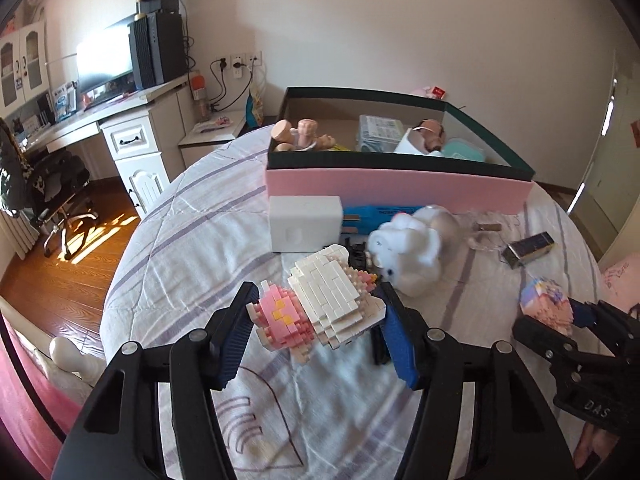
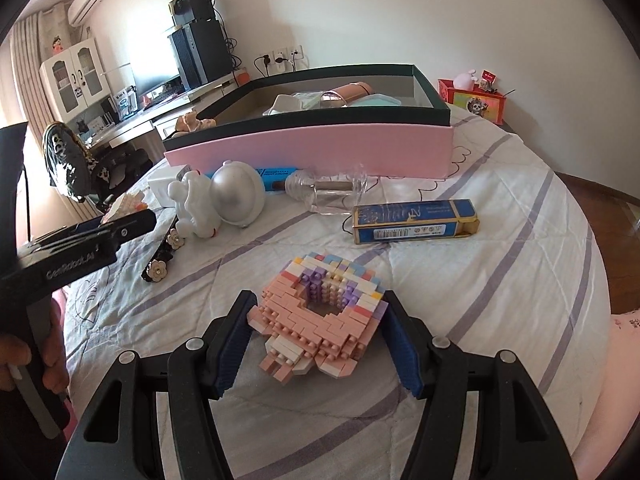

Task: Organize rigid objects
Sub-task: 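Lower the lego figure with the left gripper while the right lowers the lego donut into the box, then withdraw both open grippers from the box back toward the bed items, then grasp the white astronaut figure with the left gripper, then grasp the blue printed box with the right gripper while the left holds the astronaut, then lower the astronaut with the left gripper while the right lowers the blue box into the box, then withdraw both open grippers from the box back toward the bed items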

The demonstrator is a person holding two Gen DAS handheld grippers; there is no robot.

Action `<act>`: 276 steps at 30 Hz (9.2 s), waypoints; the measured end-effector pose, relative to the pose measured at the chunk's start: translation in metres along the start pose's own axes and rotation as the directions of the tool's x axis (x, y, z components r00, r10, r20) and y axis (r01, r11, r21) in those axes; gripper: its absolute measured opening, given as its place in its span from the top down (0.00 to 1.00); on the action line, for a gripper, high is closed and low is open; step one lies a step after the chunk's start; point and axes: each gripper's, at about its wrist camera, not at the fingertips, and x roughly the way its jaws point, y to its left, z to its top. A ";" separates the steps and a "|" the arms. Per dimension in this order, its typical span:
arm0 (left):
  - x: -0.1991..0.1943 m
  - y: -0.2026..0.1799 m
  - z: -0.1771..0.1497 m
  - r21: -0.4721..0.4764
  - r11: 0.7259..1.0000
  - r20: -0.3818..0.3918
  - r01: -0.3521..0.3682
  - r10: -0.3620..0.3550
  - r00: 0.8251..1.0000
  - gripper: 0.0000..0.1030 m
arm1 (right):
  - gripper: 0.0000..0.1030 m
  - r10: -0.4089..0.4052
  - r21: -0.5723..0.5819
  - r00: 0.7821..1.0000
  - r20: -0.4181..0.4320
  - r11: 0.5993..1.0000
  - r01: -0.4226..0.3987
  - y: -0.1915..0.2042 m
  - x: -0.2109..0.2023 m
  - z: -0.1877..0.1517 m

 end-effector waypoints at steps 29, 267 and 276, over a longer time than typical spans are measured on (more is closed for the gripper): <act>-0.099 -0.035 0.042 0.081 0.996 0.231 0.049 -0.066 0.971 0.41 | 0.38 -0.002 -0.101 0.959 0.285 0.994 0.032 0.036 -0.100 0.056; -0.257 -0.032 -0.001 -0.049 0.990 0.495 -0.129 0.137 0.858 0.00 | 0.00 -0.135 -0.022 0.845 0.517 0.985 0.171 0.086 -0.260 0.007; -0.249 -0.035 -0.004 -0.047 0.991 0.466 -0.129 0.136 0.874 0.00 | 0.00 -0.141 -0.020 0.854 0.501 0.985 0.174 0.083 -0.255 0.007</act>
